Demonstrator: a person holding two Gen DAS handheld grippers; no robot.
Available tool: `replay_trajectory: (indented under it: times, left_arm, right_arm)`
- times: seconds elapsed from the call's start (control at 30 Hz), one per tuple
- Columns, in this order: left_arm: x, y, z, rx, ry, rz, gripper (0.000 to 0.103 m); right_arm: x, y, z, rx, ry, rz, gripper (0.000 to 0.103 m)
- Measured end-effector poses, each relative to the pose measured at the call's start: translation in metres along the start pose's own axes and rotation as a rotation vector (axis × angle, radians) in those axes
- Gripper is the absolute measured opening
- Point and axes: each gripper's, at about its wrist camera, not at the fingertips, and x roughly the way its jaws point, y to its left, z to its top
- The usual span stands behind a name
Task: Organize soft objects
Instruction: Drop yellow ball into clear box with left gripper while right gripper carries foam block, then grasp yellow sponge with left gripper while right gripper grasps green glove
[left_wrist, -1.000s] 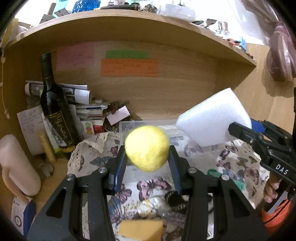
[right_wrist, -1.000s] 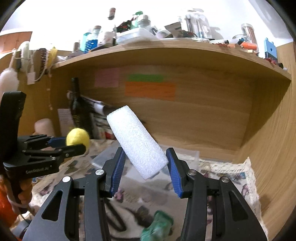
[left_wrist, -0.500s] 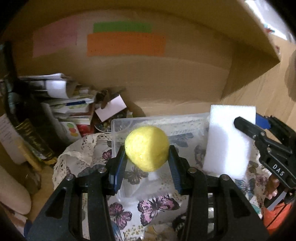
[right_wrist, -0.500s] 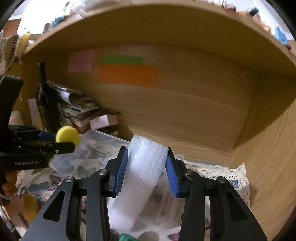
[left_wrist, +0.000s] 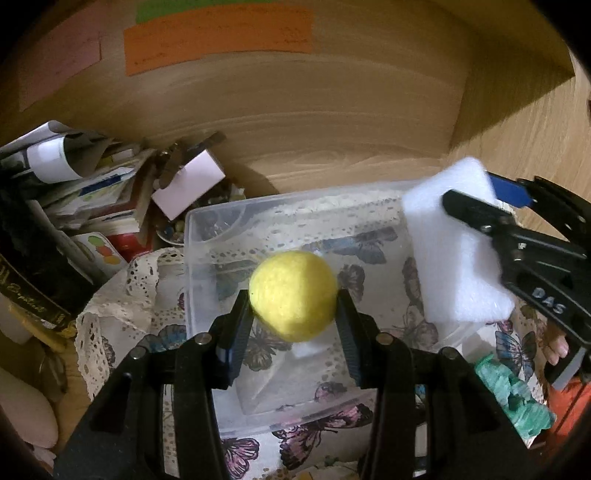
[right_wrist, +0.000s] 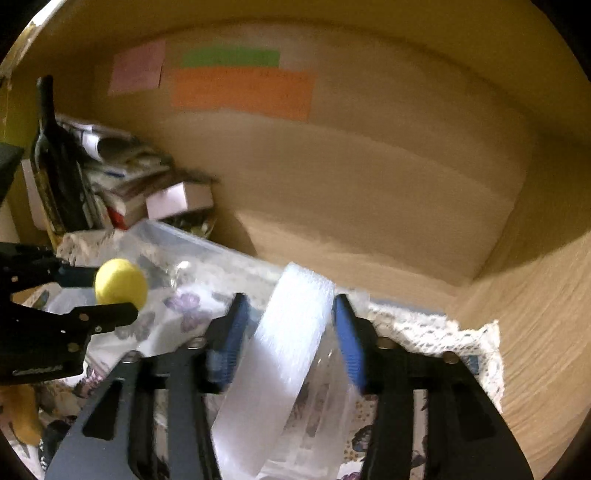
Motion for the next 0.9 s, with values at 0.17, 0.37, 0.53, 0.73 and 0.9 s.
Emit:
replay_trajectory:
  times: [0.17,0.37,0.53,0.73,0.9]
  left_arm:
    - [-0.001,-0.005,0.0,0.037,-0.03,0.031,0.061]
    - [-0.023,-0.001,0.002,0.011,-0.084,0.018,0.066]
    - [-0.062,0.005,-0.002,-0.017,-0.174,0.026,0.081]
    - [-0.102,0.008,-0.014,-0.043,-0.26,0.027,0.086]
    - [-0.118,0.009,-0.033,-0.064,-0.294,0.029,0.096]
  right_arm:
    - [-0.005,0.004,-0.005,-0.028,-0.017,-0.051,0.075]
    - [-0.039,0.005,0.001,-0.02,-0.093,-0.042,0.08]
    - [-0.074,0.001,-0.003,-0.011,-0.179,-0.015,0.086]
    - [-0.103,0.001,-0.02,0.001,-0.219,0.012,0.087]
    - [-0.112,0.008,-0.039,0.029,-0.209,0.028,0.087]
